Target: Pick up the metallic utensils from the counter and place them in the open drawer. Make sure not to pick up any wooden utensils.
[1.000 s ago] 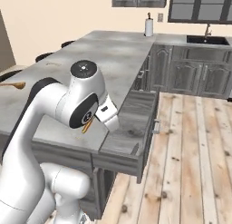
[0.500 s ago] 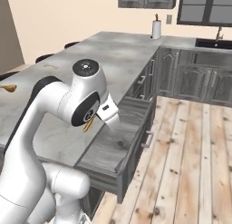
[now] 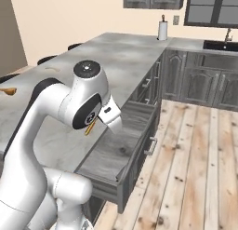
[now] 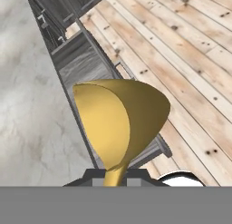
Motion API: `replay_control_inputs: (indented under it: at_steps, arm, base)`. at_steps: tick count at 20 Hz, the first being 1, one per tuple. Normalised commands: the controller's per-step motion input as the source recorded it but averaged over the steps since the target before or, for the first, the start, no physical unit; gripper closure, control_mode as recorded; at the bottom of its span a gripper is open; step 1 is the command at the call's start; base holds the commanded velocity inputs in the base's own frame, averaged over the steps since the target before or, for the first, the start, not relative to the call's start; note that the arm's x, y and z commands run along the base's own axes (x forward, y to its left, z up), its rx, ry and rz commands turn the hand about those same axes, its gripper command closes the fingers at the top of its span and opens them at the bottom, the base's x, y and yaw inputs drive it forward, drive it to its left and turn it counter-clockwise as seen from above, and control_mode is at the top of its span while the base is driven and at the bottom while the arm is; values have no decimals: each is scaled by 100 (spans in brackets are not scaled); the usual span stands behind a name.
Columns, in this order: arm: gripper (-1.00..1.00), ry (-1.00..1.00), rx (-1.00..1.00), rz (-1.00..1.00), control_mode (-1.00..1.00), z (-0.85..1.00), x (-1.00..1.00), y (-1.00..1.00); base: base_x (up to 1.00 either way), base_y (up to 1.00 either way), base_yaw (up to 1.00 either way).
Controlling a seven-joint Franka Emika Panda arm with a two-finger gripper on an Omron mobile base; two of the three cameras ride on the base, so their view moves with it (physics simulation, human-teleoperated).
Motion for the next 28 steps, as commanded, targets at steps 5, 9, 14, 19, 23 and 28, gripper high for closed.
replay_control_inputs:
  at_steps: [5,9,14,19,23,28]
  arm:
    - [100,0,0,0,100,0,0,0]
    - [100,0,0,0,100,0,0,0]
    - [100,0,0,0,100,0,0,0]
    - [100,0,0,0,100,0,0,0]
    - [100,0,0,0,100,0,0,0]
    - [100,0,0,0,100,0,0,0]
  base:
    - [7,-5,0]
    - [0,-15,0]
    - [37,-1,0]
    - [78,0,2]
    - [42,-2,5]
    - [-84,0,5]
